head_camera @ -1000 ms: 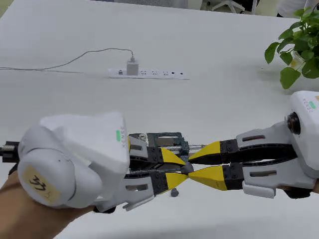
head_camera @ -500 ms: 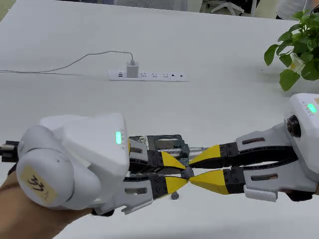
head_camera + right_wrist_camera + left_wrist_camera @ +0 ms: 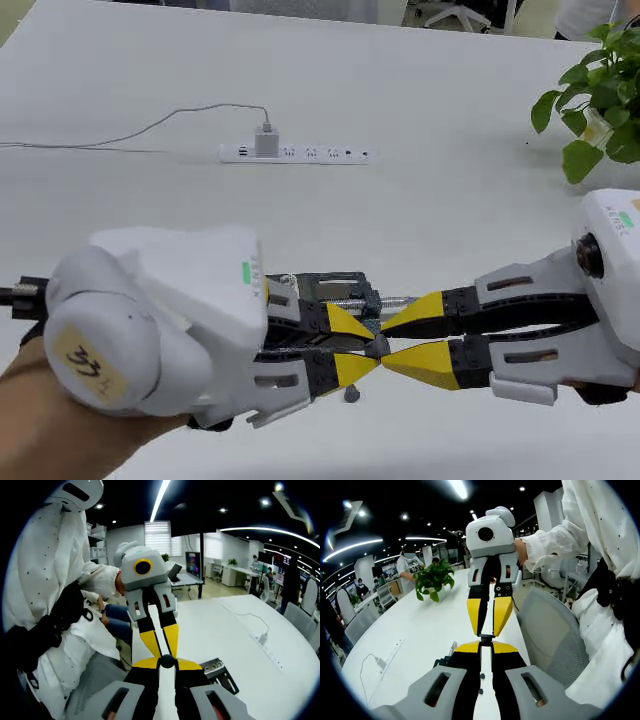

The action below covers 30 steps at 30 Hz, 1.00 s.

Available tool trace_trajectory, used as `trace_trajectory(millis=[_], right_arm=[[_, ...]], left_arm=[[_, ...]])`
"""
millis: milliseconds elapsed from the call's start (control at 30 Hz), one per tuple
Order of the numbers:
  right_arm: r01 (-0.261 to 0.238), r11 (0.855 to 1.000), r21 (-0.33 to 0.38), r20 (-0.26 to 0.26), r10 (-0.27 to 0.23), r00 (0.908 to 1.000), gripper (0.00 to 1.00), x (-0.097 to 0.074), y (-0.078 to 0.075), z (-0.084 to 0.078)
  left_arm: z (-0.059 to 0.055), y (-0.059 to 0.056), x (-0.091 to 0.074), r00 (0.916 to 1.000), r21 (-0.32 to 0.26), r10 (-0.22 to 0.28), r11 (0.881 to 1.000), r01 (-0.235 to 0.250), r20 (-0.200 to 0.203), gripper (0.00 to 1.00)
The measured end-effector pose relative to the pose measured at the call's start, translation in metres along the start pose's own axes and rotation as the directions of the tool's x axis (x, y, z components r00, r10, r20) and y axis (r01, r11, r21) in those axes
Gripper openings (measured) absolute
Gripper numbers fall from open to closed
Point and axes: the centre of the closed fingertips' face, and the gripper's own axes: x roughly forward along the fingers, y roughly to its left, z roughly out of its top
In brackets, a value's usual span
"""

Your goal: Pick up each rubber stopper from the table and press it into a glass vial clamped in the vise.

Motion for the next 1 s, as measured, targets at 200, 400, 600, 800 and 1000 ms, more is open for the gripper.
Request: trace_trajectory(millis=[200,400,600,800,1000], right_arm=[[0.011,1.000,-0.006,-0.015,-0.011,0.9998,0.06,0.002,-0.002,-0.003],[0.012,1.000,-0.025,-0.032,-0.013,0.9994,0.06,0.003,0.000,-0.006],[0.013,1.000,-0.016,-0.033,-0.013,0.9994,0.06,0.005,-0.001,-0.006],[0.013,1.000,-0.010,-0.035,-0.013,0.9993,0.05,0.006,0.000,-0.006],[0.009,1.000,0.003,-0.040,-0.009,0.9992,0.05,0.008,-0.002,-0.009]], left_arm=[[-0.003,0.000,0.001,0.9999,-0.022,0.006,1.000,-0.006,-0.009,0.03],[-0.006,-0.002,0.001,0.9998,-0.035,0.006,0.999,-0.007,-0.019,0.03],[-0.007,-0.001,0.001,0.9999,-0.029,0.009,1.000,-0.009,-0.010,0.03],[-0.009,-0.001,0.001,1.0000,-0.032,0.009,0.999,-0.009,-0.005,0.03],[-0.012,-0.001,0.001,0.9999,-0.029,0.011,1.000,-0.011,0.007,0.03]])
